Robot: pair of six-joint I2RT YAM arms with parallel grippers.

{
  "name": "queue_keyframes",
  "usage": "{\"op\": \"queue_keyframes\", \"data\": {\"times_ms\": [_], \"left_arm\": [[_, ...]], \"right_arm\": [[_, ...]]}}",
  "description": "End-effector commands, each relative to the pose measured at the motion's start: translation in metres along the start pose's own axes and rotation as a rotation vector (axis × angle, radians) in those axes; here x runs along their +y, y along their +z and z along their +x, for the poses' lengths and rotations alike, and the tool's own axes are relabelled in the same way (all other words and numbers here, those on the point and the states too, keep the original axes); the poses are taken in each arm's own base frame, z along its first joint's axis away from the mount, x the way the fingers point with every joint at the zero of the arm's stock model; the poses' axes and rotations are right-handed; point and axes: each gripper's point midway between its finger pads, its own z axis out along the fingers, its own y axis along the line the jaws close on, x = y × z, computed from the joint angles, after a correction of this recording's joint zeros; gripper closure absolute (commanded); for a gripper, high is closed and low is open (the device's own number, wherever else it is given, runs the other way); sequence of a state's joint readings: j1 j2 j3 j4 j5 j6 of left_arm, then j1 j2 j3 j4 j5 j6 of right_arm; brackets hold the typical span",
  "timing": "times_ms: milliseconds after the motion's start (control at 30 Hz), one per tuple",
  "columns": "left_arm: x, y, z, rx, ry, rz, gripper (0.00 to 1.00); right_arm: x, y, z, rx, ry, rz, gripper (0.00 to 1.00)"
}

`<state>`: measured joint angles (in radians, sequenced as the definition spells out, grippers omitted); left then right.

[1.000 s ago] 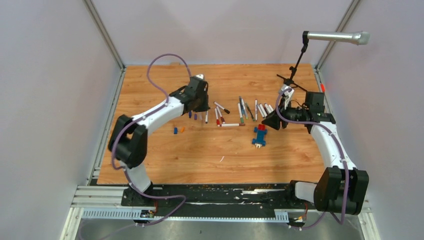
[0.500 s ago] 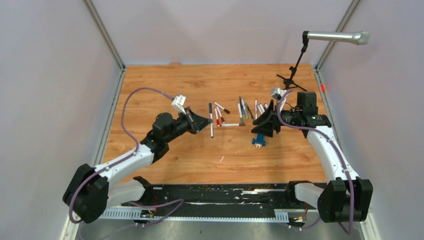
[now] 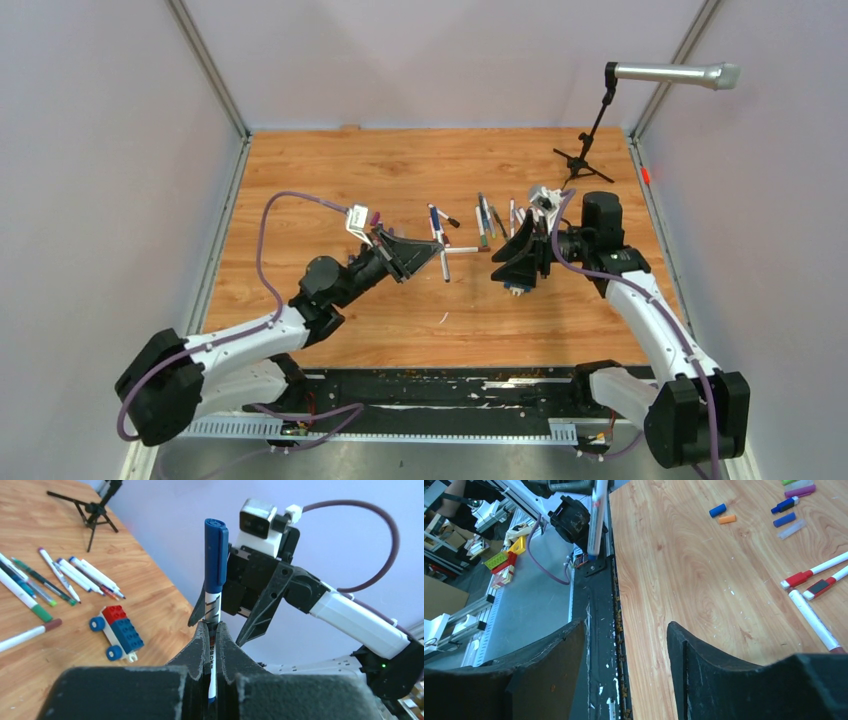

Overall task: Open the pen caps
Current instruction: Pick up the pen from the center of the board.

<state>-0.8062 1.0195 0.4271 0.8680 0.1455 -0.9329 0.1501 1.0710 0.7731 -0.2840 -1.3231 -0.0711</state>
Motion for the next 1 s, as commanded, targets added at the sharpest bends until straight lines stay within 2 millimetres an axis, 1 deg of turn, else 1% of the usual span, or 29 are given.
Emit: {"op": "queue_keyframes", "data": {"times_ms": [0,133,233,467,500,567,600,667,767,900,933,967], "left_arm": [[-0.020,0.019,-0.005,-0.069,0.005,0.065,1.00],[-0.024,0.034,0.011,-0.047,0.011,0.064,1.00],[-0.027,0.045,0.022,-0.034,0.001,0.072,1.00],[-0.031,0.062,0.051,0.008,-0.025,0.093,1.00],[-0.027,0.065,0.054,0.001,-0.027,0.077,1.00],[-0.027,0.068,0.056,-0.004,-0.030,0.079,1.00],[-0.027,0.069,0.058,-0.004,-0.031,0.079,1.00],[-0.028,0.072,0.061,-0.001,-0.026,0.076,1.00],[-0.027,0.074,0.063,-0.012,0.000,0.055,1.00],[-0.027,0.078,0.063,-0.024,0.034,0.028,1.00],[-0.027,0.078,0.063,-0.024,0.035,0.022,1.00],[-0.026,0.079,0.064,-0.023,0.034,0.015,1.00]], "right_arm": [[0.008,0.000,-0.006,-0.021,-0.075,-0.035,0.37],[0.010,0.000,-0.004,-0.024,-0.078,-0.048,0.37],[0.007,0.001,-0.003,-0.027,-0.064,-0.044,0.36],[0.005,0.005,-0.003,-0.034,-0.009,-0.052,0.37],[0.006,0.006,-0.003,-0.034,-0.004,-0.056,0.37],[0.006,0.007,-0.001,-0.031,0.028,-0.055,0.39],[0.004,0.008,-0.003,-0.037,0.019,-0.052,0.40],[0.002,0.011,-0.003,-0.039,0.043,-0.047,0.44],[0.000,0.014,-0.004,-0.041,0.077,-0.044,0.57],[0.000,0.016,-0.004,-0.036,0.109,-0.057,0.66],[0.001,0.016,-0.004,-0.036,0.110,-0.061,0.70],[0.003,0.016,-0.005,-0.037,0.106,-0.066,0.76]]}}
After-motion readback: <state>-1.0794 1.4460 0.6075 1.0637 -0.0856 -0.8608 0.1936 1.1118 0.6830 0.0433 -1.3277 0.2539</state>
